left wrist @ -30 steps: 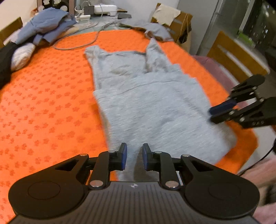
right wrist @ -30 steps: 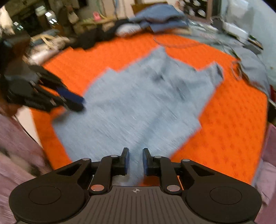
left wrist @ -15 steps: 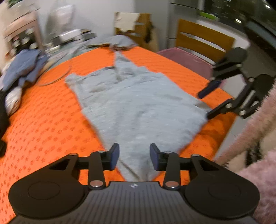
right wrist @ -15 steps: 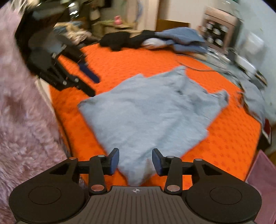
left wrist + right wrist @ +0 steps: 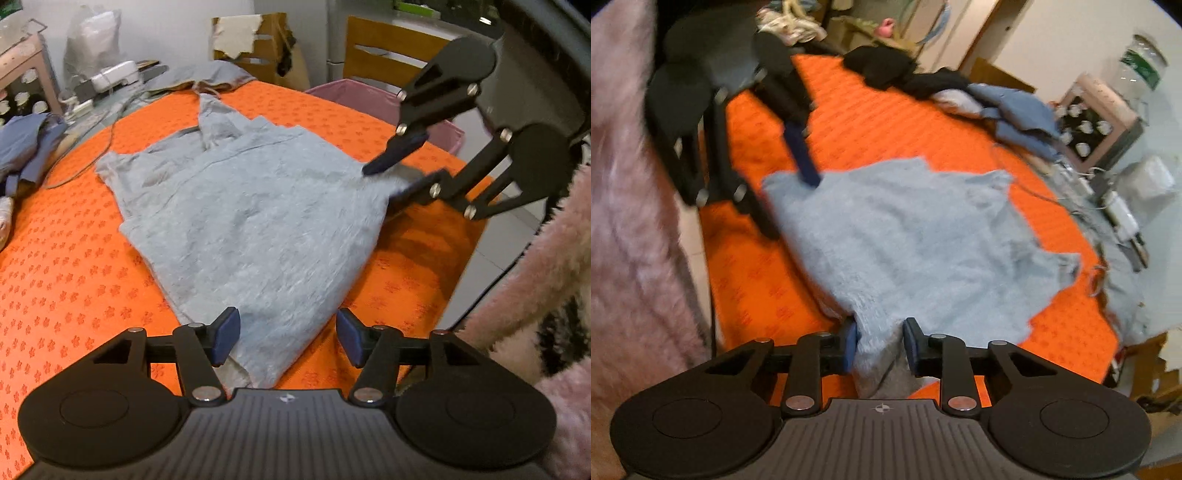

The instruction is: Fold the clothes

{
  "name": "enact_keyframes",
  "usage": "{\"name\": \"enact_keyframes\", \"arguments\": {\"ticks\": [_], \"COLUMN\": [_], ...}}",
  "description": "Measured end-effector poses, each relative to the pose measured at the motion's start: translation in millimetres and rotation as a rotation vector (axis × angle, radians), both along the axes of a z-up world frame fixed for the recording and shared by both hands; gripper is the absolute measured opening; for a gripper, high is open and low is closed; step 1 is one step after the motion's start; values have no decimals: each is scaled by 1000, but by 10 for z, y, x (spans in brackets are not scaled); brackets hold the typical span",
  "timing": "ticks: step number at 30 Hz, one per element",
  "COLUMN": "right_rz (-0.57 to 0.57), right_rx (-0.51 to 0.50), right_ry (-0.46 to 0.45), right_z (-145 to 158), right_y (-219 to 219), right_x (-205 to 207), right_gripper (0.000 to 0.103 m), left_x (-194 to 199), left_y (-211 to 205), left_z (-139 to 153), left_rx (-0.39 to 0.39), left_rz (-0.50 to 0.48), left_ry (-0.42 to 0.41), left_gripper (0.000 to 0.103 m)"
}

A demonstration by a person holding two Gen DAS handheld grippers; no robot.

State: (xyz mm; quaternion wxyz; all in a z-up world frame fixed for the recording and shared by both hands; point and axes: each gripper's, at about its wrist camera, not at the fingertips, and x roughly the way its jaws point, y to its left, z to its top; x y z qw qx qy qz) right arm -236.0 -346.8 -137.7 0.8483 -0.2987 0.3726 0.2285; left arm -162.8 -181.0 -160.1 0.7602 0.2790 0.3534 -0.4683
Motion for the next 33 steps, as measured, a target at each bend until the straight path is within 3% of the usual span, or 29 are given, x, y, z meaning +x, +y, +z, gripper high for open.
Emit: {"name": "enact_keyframes", "arguments": {"ticks": [5, 8, 10, 12, 18, 20, 21, 22, 23, 28, 33], "right_rz": [-29, -22, -13, -1, 36, 43, 44, 43, 44, 19, 0], "right_rx": [34, 47, 54, 56, 54, -5, -34, -60, -68, -31, 40], "right_ry": [6, 16, 18, 13, 6, -39, -59, -79, -81, -103, -33], "right_z": [122, 118, 104, 85, -67, -148, -169, -181, -171, 189, 492], "right_y": [-37, -68, -86, -90, -60, -23, -18, -18, -24, -61, -35], "right_x": [91, 70, 25, -38, -162, -202, -209, -212, -210, -210, -257], "right_gripper": [29, 30, 39, 52, 52, 50, 43, 22, 15, 12, 12], "left_x": [-43, -64, -67, -68, -5, 13, 10, 26, 41, 100, 82], "left_y": [30, 120, 159, 174, 113, 101, 113, 121, 133, 229, 353], "left_z": [-19, 50, 107, 154, 214, 210, 223, 262, 307, 652, 888], "left_rx": [16, -27, -46, -61, -67, -57, -55, -63, -76, -149, -135], "left_rz": [20, 55, 78, 80, 77, 63, 58, 62, 70, 83, 30], "left_ry": [-73, -125, -150, -169, -175, -178, -173, -145, -117, -71, -18], "left_gripper": [65, 41, 24, 19, 18, 17, 12, 9, 8, 7, 7]}}
